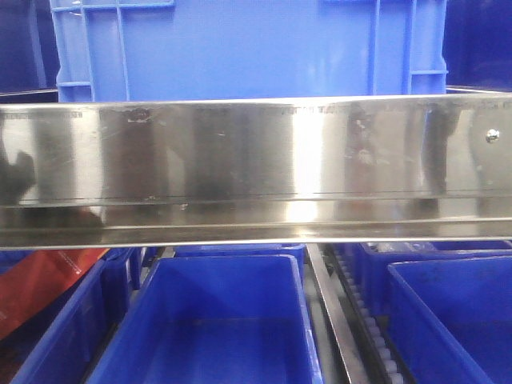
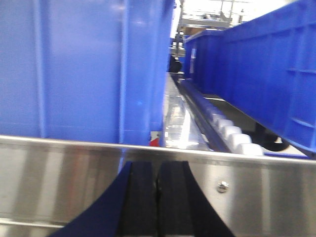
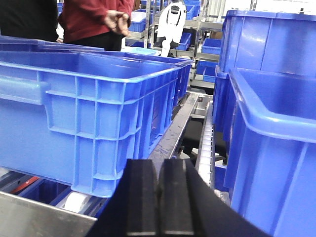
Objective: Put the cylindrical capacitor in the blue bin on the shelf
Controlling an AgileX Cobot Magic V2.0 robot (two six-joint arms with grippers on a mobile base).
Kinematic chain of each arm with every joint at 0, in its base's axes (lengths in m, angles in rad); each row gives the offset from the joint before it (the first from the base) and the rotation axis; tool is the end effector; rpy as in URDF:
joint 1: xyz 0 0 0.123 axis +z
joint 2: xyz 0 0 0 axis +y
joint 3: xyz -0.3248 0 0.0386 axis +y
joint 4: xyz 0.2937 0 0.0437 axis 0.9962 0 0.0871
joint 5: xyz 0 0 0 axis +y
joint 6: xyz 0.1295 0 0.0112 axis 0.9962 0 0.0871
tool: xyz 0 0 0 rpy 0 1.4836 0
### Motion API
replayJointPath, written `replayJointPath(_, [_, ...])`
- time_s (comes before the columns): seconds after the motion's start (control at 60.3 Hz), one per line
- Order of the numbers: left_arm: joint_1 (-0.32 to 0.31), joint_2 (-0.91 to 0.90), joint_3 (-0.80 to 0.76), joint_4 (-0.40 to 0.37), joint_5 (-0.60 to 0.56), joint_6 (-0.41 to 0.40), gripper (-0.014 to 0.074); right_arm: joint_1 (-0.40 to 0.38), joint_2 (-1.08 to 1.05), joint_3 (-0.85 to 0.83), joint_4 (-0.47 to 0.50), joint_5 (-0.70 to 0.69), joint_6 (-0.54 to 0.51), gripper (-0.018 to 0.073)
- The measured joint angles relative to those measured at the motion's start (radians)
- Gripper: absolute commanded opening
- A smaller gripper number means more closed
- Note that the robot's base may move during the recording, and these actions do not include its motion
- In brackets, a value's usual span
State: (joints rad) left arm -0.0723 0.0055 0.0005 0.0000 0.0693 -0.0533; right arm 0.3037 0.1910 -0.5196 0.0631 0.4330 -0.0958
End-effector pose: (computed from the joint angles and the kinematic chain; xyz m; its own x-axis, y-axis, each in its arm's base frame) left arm 0.0991 -0.0072 0.2067 0.0080 -0.0540 -0.9985 0.0728 0.9959 -0.0533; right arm 0.0774 0.0279 0.3564 -0.0032 -0.0413 -0.9991 -0.3246 0.9451 -0.0381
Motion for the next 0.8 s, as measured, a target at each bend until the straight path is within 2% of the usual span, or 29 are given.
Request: replayJointPath(0.796, [-0.008, 0.000, 0.002, 0.000, 0.000, 0.000, -0.0111, 0.000, 0.000, 0.000, 0.000, 0.000, 0.000, -0.0160])
